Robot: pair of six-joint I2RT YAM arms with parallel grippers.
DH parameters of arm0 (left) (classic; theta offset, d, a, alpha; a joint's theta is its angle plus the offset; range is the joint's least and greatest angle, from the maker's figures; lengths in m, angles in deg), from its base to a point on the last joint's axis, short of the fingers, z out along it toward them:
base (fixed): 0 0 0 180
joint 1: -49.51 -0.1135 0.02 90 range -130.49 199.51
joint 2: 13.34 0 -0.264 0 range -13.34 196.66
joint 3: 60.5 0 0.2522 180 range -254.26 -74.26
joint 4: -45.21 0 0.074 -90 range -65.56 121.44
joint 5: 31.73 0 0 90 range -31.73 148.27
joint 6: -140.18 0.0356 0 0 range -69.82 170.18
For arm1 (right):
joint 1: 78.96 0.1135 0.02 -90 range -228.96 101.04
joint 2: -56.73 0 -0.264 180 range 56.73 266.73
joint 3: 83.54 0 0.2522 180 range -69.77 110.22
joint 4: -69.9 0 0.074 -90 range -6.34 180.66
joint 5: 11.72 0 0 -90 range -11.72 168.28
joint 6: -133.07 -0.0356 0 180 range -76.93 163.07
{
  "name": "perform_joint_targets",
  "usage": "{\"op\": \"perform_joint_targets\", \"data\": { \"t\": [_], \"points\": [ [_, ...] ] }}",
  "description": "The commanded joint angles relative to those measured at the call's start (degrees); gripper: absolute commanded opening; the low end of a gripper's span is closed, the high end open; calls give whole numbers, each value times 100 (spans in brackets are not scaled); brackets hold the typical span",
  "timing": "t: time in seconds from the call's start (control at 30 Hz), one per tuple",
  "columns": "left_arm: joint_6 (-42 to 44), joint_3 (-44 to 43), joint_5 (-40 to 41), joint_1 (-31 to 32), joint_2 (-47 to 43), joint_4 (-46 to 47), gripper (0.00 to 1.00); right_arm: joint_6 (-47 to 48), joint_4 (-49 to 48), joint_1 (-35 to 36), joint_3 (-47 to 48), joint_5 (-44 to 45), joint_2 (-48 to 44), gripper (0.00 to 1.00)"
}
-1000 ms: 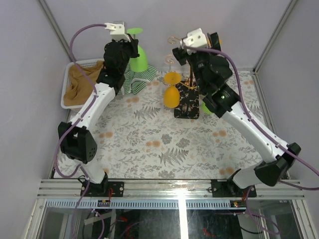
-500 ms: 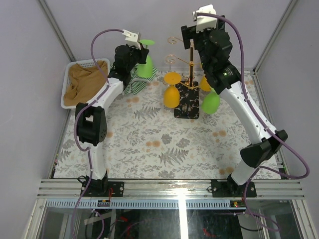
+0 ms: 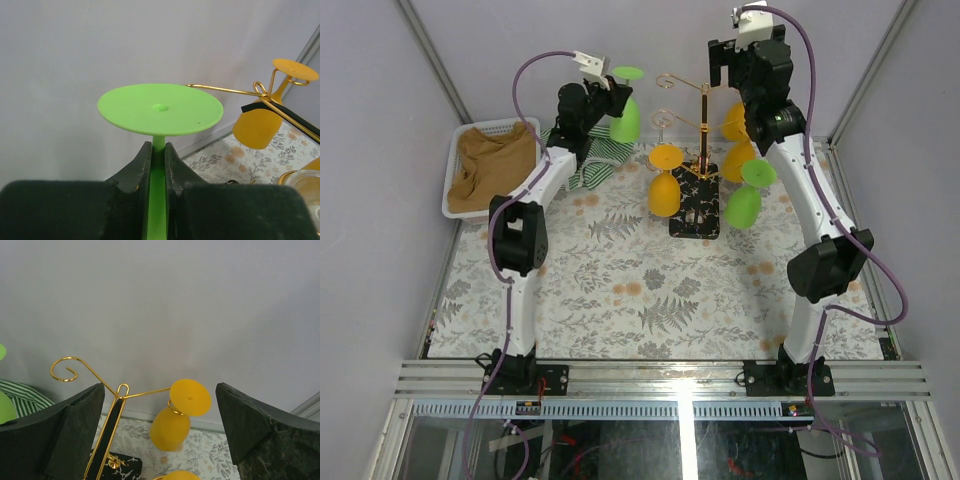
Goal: Place the wine glass upside down on the wine glass rack
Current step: Move the wine rack to the center of the board.
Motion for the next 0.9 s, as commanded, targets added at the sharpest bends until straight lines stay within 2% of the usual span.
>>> {"op": "perform_joint_targets", "data": {
  "t": [0.0, 0.6, 0.87],
  "points": [
    [-155, -329, -270, -4, 265, 634, 0, -58, -296, 33, 97, -185, -110, 99],
    [-537, 411, -1328, 164, 472, 2138, 0, 485, -892, 21, -532, -223, -344, 99],
    [-466, 208, -1401, 334, 837, 2522, 0, 607, -1249, 15, -823, -262, -385, 99]
  ]
}}
